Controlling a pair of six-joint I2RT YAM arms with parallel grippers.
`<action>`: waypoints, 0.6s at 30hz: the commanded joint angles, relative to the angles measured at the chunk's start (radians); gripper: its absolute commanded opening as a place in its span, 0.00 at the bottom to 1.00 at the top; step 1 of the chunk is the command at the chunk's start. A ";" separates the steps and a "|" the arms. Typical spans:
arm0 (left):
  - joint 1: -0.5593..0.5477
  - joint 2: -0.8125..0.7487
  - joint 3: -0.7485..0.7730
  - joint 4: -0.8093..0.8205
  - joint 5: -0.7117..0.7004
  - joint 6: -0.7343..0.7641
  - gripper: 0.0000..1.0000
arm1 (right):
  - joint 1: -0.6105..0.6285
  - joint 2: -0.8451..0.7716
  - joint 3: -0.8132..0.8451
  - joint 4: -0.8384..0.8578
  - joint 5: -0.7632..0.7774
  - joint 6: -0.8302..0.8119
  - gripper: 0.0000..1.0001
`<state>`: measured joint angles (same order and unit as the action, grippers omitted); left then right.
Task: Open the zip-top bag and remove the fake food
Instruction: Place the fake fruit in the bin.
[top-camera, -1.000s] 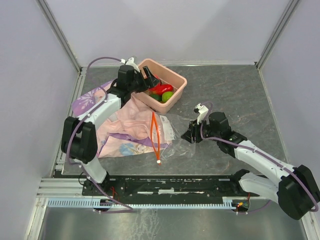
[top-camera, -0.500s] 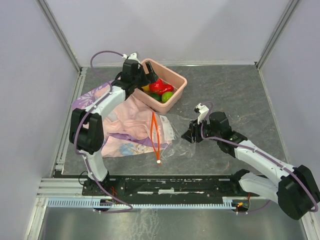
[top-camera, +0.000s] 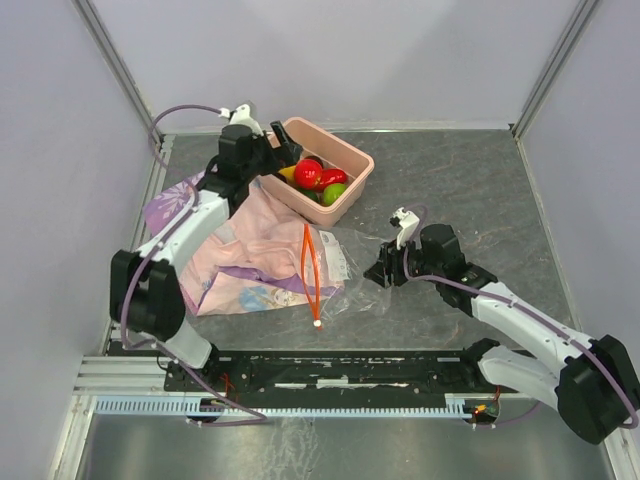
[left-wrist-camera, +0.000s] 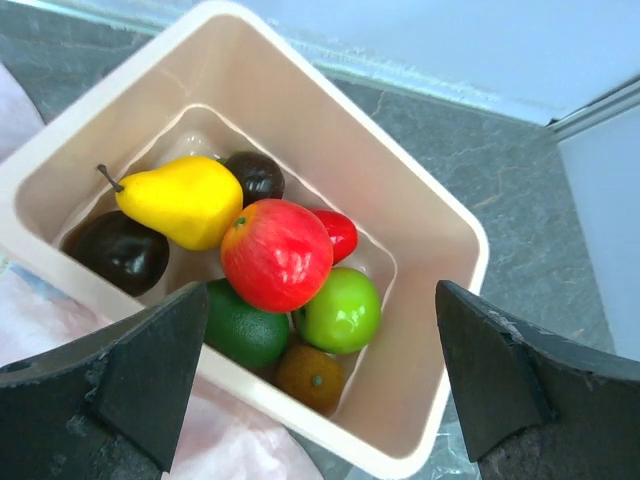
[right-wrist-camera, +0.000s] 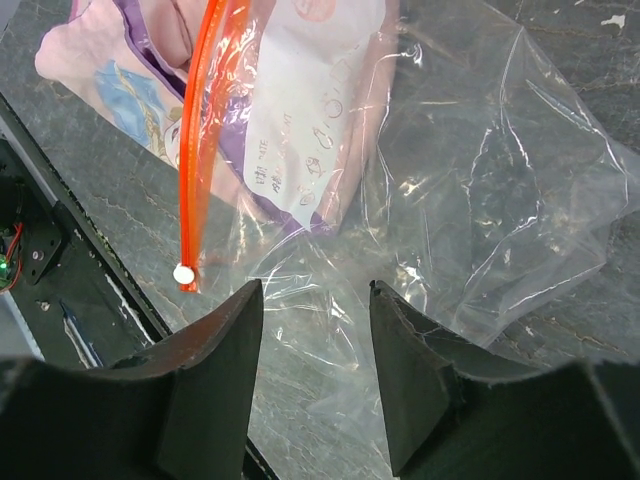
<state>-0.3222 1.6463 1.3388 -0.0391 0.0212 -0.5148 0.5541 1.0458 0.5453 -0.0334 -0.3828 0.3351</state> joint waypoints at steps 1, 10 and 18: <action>0.021 -0.161 -0.102 0.135 0.041 0.006 1.00 | -0.006 -0.052 0.026 -0.008 0.012 -0.030 0.55; 0.063 -0.405 -0.337 0.205 0.281 -0.041 1.00 | -0.013 -0.146 0.033 -0.083 0.068 -0.055 0.65; 0.081 -0.631 -0.559 0.179 0.337 -0.089 1.00 | -0.024 -0.222 -0.013 -0.084 0.184 -0.014 0.79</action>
<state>-0.2485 1.1294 0.8616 0.1062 0.3161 -0.5503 0.5381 0.8608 0.5453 -0.1421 -0.2813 0.3000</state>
